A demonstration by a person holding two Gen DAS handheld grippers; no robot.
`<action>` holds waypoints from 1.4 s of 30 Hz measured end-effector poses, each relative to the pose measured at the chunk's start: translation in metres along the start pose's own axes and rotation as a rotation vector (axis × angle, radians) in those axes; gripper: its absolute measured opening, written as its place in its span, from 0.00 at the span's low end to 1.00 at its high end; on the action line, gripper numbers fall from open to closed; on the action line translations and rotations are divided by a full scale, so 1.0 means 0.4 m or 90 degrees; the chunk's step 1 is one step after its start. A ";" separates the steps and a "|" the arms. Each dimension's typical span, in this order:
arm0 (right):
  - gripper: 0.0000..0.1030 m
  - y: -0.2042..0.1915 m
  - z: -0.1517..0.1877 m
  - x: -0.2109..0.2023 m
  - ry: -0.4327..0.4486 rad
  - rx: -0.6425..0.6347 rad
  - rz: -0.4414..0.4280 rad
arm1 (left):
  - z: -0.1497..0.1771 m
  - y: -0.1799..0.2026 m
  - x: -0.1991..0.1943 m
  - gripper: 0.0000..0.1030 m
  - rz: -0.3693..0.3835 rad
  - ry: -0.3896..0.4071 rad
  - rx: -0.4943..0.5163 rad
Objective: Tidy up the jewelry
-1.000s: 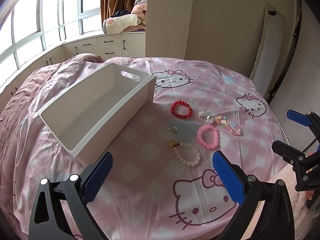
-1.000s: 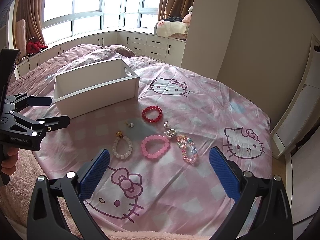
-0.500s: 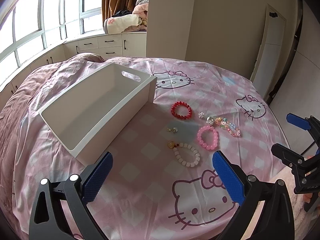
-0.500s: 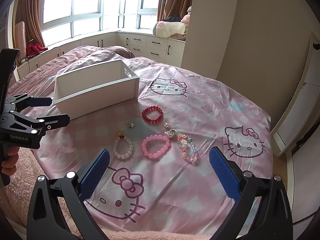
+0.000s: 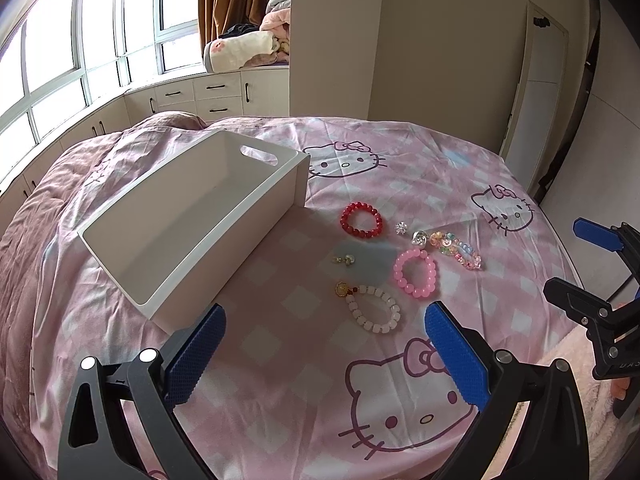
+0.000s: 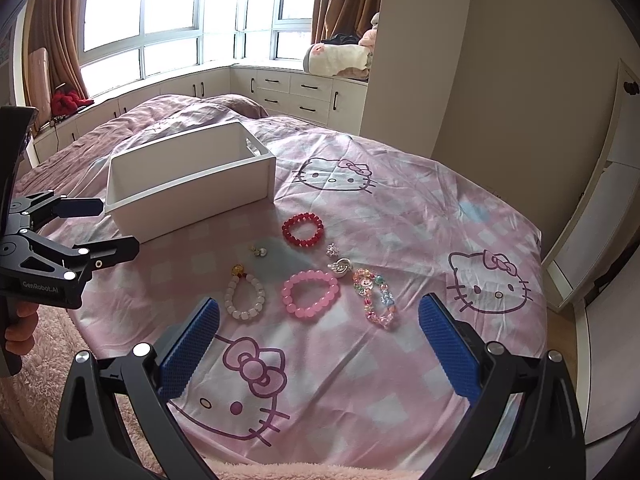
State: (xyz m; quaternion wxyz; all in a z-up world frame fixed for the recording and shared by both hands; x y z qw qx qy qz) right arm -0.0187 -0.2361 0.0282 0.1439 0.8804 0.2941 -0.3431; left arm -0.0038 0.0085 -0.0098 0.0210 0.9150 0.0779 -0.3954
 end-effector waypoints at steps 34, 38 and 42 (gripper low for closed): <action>0.96 0.000 -0.015 0.009 0.001 -0.009 0.009 | -0.001 -0.014 0.006 0.98 0.027 -0.010 -0.011; 0.96 0.021 -0.023 0.023 0.001 0.005 0.007 | -0.015 0.002 0.025 0.98 0.026 -0.012 0.000; 0.96 0.041 -0.031 0.049 -0.006 -0.003 0.028 | -0.029 0.025 0.058 0.98 0.018 -0.016 0.026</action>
Point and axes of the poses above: each gripper's, at about its wrist camera, not at the fingertips, and x roughly the way its jaws point, y to its right, z to its underside, the point moved 2 cm from there along x, roughly the way its jaws point, and after that the axes turned 6 degrees about -z, right-handed, at the moved point
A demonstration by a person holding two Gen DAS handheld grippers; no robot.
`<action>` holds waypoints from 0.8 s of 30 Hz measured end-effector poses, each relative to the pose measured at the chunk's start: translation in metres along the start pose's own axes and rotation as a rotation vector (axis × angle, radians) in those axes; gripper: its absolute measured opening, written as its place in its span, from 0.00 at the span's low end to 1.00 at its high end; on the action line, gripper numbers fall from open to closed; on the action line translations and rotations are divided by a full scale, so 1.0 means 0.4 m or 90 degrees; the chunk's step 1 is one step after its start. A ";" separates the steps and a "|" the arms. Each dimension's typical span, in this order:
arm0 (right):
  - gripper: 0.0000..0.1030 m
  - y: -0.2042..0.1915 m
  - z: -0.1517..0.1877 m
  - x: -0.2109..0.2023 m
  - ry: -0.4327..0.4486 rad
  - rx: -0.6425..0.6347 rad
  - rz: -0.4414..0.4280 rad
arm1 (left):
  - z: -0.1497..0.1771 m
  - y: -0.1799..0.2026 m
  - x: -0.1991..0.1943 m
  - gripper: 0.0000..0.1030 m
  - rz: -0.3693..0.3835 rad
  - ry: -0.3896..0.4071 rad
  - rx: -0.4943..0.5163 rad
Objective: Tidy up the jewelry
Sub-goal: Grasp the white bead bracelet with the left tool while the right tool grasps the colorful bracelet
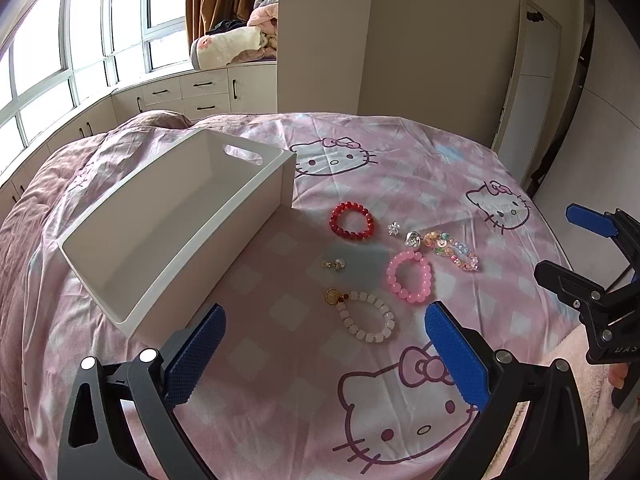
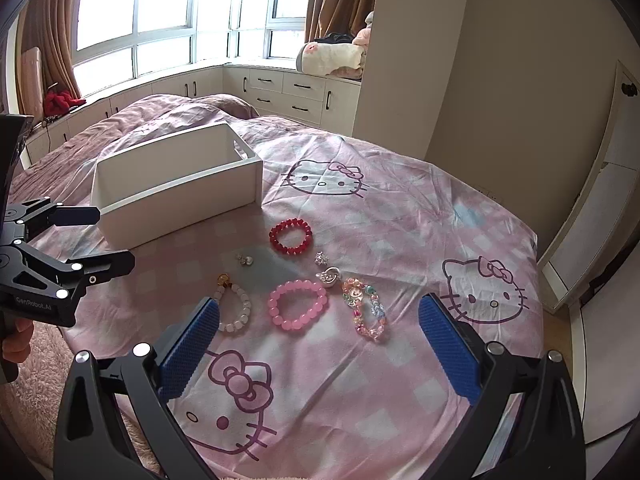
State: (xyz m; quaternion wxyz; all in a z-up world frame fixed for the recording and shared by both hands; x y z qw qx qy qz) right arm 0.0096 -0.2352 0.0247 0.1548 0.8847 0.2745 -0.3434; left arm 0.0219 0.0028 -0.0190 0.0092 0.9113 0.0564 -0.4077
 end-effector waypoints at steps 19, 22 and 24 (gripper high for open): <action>0.83 0.148 -0.024 0.232 -0.066 -0.026 0.051 | 0.016 0.073 0.271 0.98 -0.019 -0.106 0.090; 0.82 0.166 -0.010 0.286 -0.100 -0.022 0.037 | 0.018 0.083 0.299 0.98 -0.009 -0.115 0.096; 0.82 0.180 -0.003 0.319 -0.124 -0.013 0.033 | 0.017 0.082 0.318 0.98 -0.004 -0.127 0.095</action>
Point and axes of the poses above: each gripper's, at about its wrist camera, not at the fingertips, and x roughly the way its jaws point, y to its right, z to its underside, the point moved 2 cm from there along x, roughly the way its jaws point, and after that the axes turned 6 degrees about -z, right-handed, at the moved point
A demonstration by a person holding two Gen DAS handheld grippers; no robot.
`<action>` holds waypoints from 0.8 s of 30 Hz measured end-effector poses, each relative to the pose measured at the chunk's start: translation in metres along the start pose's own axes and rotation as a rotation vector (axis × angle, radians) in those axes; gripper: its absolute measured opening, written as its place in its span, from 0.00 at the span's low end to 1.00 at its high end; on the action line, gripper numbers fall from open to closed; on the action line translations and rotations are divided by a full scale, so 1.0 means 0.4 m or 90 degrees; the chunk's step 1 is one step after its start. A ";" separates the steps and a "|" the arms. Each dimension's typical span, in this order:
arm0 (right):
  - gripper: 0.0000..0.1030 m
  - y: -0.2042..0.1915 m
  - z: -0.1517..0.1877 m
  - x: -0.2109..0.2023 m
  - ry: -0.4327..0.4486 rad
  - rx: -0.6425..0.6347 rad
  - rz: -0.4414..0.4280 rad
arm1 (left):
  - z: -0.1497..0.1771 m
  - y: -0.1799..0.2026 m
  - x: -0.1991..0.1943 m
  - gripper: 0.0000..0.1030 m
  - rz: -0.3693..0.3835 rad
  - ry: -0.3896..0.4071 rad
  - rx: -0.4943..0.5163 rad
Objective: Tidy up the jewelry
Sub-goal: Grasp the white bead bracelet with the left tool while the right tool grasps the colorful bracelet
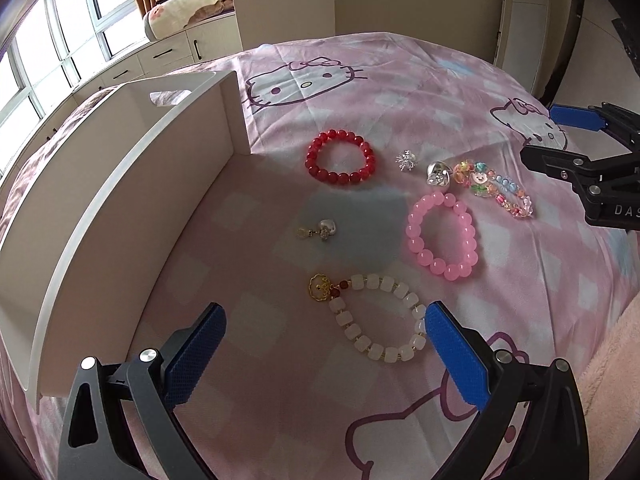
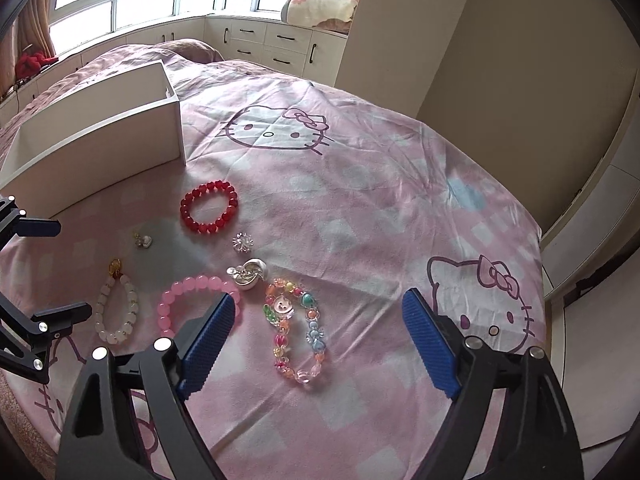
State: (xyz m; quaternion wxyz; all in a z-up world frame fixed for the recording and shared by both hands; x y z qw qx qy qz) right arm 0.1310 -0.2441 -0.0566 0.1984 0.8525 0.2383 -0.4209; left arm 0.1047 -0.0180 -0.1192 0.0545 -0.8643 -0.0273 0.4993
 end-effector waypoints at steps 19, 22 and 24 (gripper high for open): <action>0.68 0.012 0.062 0.170 -0.149 -0.009 -0.033 | 0.035 0.004 0.102 0.68 0.027 -0.071 0.000; 0.58 0.007 0.067 0.169 -0.149 -0.003 -0.053 | 0.041 0.002 0.099 0.61 0.024 -0.066 -0.004; 0.53 0.001 0.068 0.168 -0.150 0.001 -0.063 | 0.039 0.004 0.100 0.59 0.024 -0.066 -0.003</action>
Point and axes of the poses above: each gripper's, at about its wrist camera, not at the fingertips, and x roughly the way its jaws point, y to its right, z to its underside, the point moved 2 cm from there along x, roughly the way its jaws point, and after that the axes turned 6 degrees about -z, right-handed, at the moved point
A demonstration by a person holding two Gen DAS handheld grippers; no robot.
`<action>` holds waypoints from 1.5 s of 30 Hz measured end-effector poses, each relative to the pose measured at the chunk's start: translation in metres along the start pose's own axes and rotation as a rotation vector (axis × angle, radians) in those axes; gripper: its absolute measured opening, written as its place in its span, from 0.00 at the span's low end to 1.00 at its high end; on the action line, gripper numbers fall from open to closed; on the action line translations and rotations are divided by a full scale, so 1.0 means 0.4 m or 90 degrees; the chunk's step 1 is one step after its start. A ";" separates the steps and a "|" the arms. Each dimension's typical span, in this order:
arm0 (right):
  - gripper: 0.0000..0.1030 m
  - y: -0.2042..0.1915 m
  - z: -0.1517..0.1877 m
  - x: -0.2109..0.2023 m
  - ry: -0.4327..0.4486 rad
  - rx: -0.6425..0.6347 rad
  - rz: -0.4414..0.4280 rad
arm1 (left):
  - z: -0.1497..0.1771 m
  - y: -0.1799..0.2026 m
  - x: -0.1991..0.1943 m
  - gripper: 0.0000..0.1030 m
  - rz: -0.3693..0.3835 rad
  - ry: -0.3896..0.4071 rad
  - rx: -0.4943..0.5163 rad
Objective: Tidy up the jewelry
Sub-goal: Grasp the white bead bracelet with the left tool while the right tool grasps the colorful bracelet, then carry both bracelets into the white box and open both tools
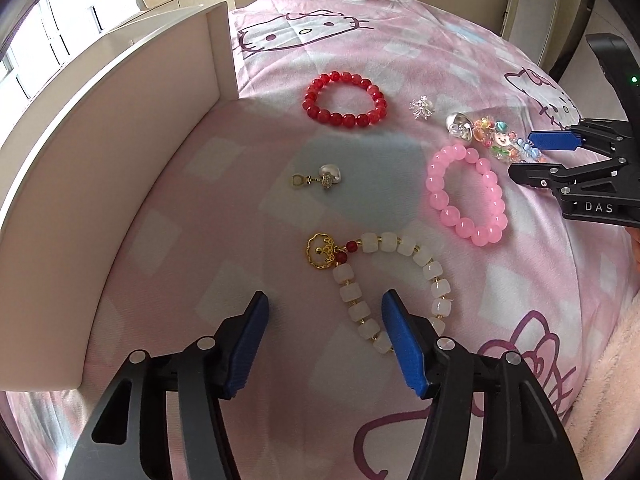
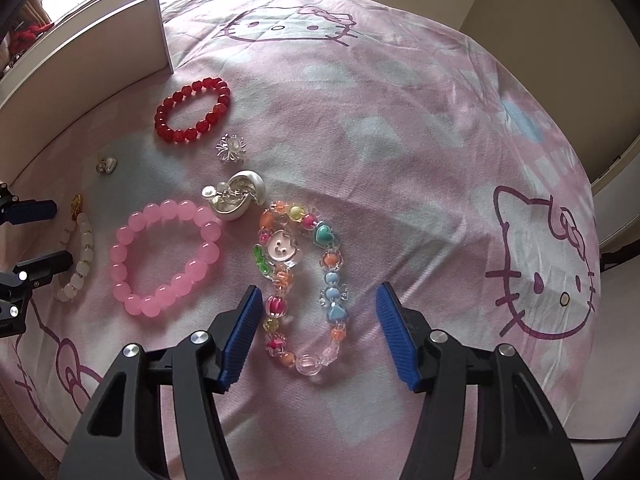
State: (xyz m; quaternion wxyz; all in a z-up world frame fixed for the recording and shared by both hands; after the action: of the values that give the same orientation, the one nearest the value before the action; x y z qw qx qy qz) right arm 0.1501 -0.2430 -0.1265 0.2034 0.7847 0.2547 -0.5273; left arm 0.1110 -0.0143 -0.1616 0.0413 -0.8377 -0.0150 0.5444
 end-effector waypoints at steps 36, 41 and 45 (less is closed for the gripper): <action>0.19 0.018 0.011 -0.211 0.156 0.143 -0.243 | -0.024 -0.089 -0.220 0.15 0.007 0.093 -0.061; 0.19 -0.025 -0.035 -0.285 0.186 0.111 -0.240 | -0.051 -0.153 -0.287 0.15 -0.016 0.107 -0.088; 0.19 -0.085 -0.106 -0.334 0.207 0.072 -0.251 | -0.064 -0.215 -0.330 0.15 -0.029 0.118 -0.111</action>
State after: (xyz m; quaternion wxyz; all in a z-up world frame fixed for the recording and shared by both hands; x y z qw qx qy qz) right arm 0.1182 -0.2161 0.0114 0.0088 0.8047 0.4019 -0.4369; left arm 0.0824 0.0606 -0.0236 -0.0179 -0.8842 -0.0776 0.4603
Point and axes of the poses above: each gripper's, at about its wrist camera, not at the fingertips, and x roughly the way its jaws point, y to its right, z to its underside, the point moved 2 cm from there along x, roughly the way its jaws point, and after that the axes turned 6 degrees about -z, right-handed, at the moved point
